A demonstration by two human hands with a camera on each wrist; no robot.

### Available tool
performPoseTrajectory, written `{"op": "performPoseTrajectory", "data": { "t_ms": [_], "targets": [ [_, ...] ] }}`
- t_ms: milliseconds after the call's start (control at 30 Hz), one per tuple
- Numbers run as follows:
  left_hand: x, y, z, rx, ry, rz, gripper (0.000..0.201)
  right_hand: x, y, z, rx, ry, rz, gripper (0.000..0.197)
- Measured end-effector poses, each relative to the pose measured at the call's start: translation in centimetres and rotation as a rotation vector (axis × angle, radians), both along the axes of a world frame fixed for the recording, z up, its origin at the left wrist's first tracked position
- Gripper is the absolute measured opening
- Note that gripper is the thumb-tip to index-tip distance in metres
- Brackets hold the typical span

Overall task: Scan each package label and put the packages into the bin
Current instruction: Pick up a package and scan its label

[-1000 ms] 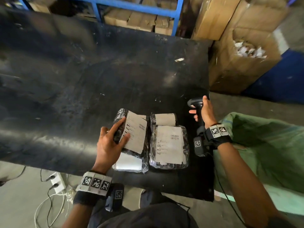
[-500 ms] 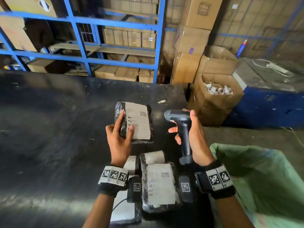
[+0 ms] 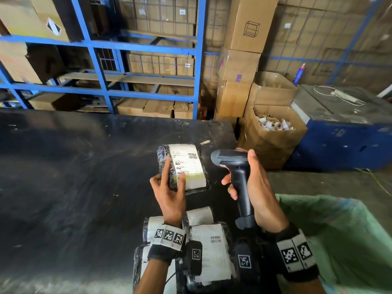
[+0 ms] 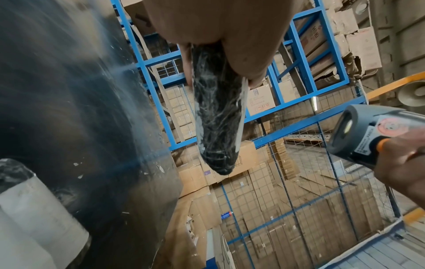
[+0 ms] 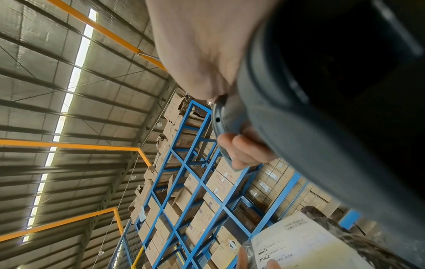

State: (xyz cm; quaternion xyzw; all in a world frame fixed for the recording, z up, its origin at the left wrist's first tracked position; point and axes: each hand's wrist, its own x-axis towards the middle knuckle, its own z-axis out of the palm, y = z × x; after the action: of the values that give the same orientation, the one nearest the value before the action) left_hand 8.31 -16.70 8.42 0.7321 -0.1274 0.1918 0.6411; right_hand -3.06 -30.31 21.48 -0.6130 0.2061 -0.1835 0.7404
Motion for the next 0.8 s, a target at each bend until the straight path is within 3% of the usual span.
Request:
{"op": "performPoseTrajectory", "data": {
  "t_ms": [467, 633, 800],
  "targets": [
    [-1.9, 0.8, -0.4, 0.012, -0.023, -0.023, 0.063, -1.1, -0.1, -1.3, 0.052, 0.02, -0.006, 0.046],
    [-3.1, 1.8, -1.1, 0.056, 0.016, 0.003, 0.063, -2.8, -2.2, -6.5, -0.097, 0.175, -0.168, 0.063],
    [-5.0, 3.1, -1.9, 0.108, 0.086, 0.008, 0.064, -5.4, -3.5, -14.5, -0.195, 0.343, -0.338, 0.039]
  ]
}}
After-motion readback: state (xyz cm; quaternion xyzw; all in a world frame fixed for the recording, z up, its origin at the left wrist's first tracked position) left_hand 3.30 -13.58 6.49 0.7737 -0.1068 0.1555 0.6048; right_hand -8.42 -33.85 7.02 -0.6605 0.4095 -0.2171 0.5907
